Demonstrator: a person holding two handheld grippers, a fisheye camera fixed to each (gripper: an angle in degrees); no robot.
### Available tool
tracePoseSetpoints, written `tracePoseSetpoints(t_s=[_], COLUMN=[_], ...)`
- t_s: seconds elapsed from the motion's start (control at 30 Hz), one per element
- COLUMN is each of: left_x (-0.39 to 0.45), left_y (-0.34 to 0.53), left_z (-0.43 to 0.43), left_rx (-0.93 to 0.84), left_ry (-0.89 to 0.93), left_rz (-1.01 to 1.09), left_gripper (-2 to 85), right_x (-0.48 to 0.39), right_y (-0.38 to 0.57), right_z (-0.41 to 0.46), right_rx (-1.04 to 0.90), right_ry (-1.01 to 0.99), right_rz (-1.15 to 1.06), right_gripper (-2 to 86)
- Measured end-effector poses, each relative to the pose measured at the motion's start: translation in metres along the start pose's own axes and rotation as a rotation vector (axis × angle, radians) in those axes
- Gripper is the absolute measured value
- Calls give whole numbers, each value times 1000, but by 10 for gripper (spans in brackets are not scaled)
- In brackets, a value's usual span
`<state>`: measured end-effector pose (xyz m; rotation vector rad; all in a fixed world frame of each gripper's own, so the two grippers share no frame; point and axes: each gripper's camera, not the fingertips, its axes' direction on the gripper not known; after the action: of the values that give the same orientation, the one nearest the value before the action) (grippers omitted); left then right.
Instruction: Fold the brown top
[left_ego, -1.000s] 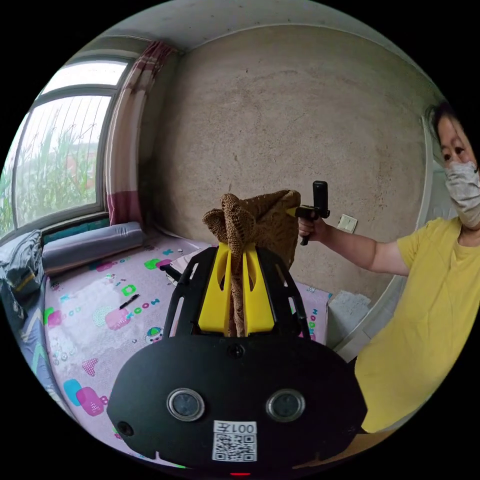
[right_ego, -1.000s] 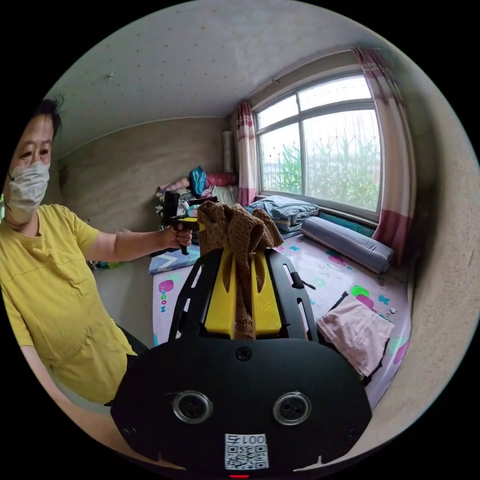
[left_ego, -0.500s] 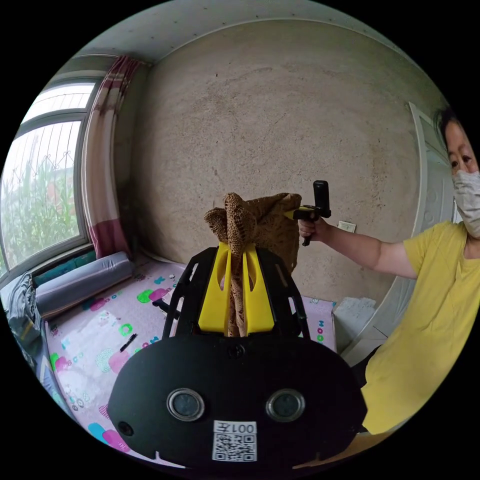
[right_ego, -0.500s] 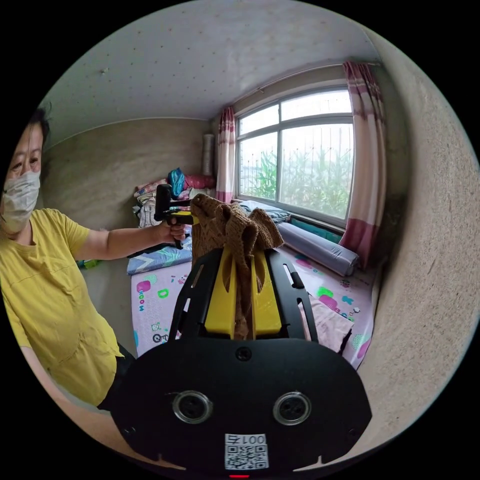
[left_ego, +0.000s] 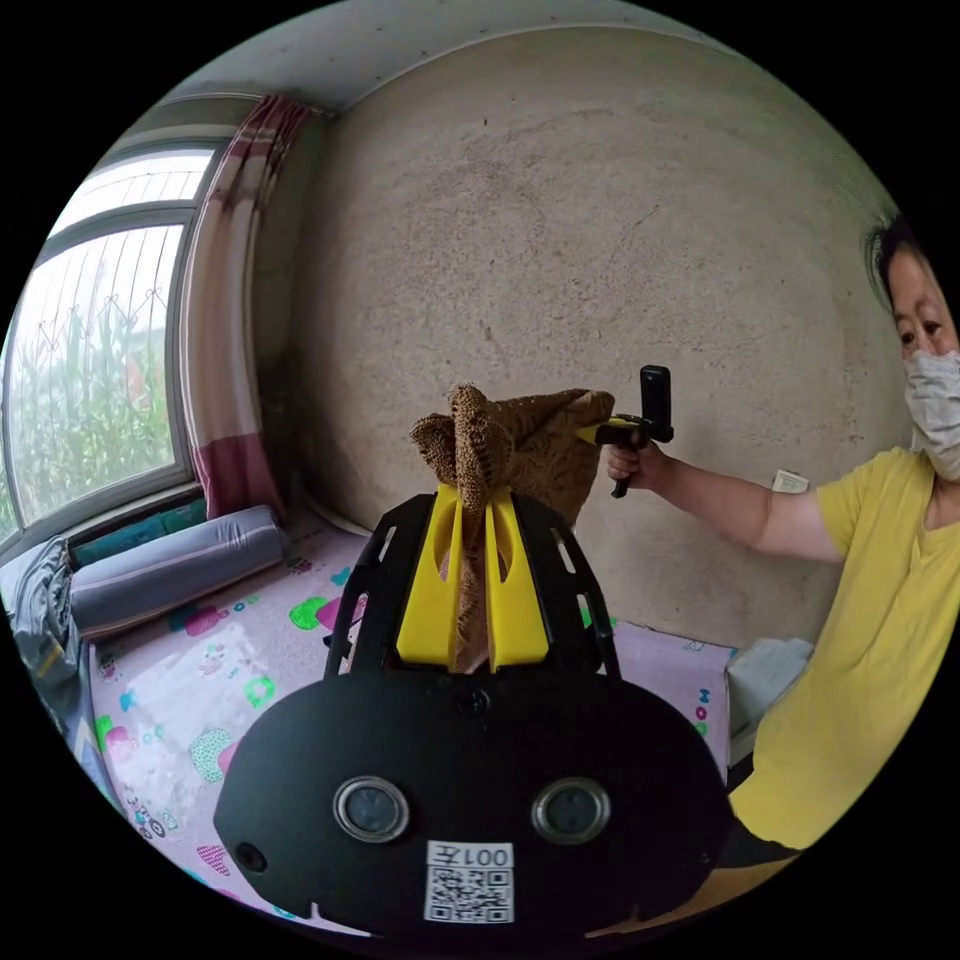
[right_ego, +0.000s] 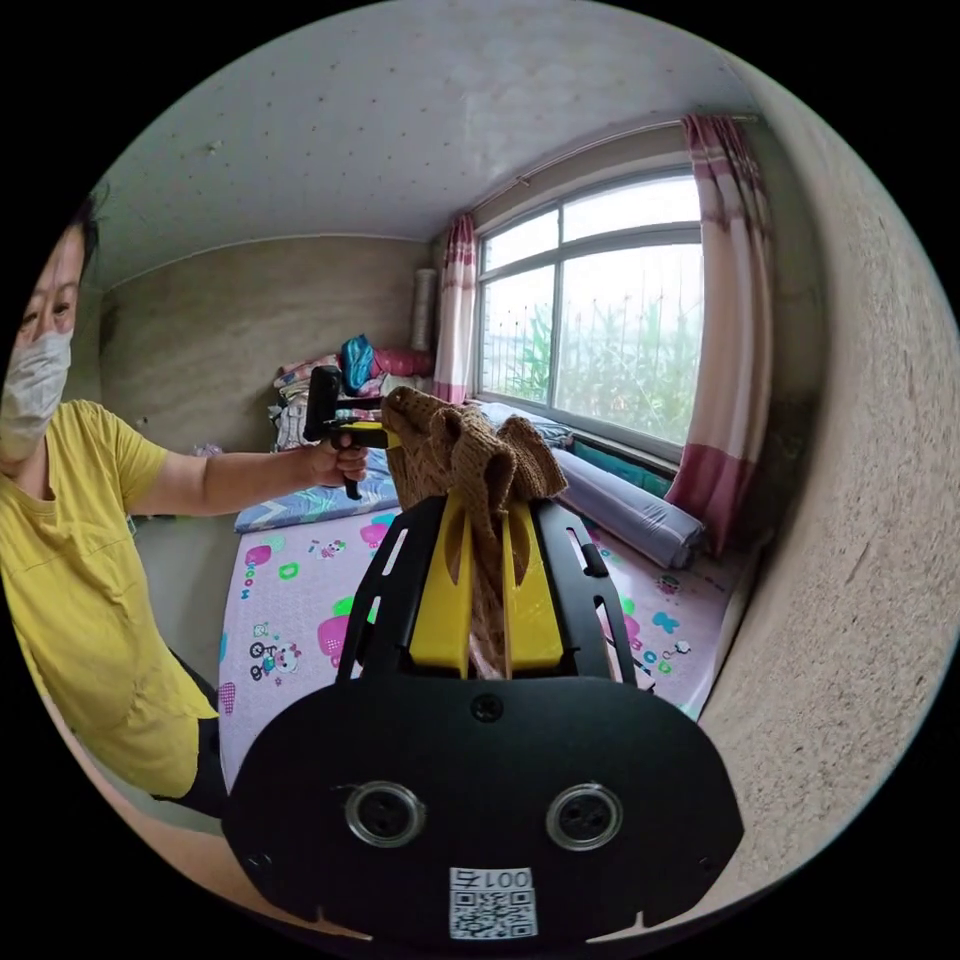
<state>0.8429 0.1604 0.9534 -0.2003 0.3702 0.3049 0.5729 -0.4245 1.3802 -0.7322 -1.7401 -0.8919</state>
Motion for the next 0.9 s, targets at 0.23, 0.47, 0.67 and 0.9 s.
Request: tracePoseSetpoints(t_s=[0.23, 0.47, 0.67, 0.9], left_x=[-39, -113, -172, -211], left_y=[7, 26, 53, 29], left_z=[66, 151, 231, 262], left_rx=[-16, -73, -187, -155], left_ry=[40, 68, 35, 12], left_rz=[-42, -77, -128, -76], left_gripper=[-6, -7, -6, -6], right_x=[51, 125, 176, 210], right_y=[30, 63, 93, 77], right_z=[13, 67, 122, 132], right_rx=[2, -120, -249, -223], right_ry=[-6, 39, 158, 214], right_rz=[82, 131, 173, 169], right_gripper=[30, 30, 30, 33])
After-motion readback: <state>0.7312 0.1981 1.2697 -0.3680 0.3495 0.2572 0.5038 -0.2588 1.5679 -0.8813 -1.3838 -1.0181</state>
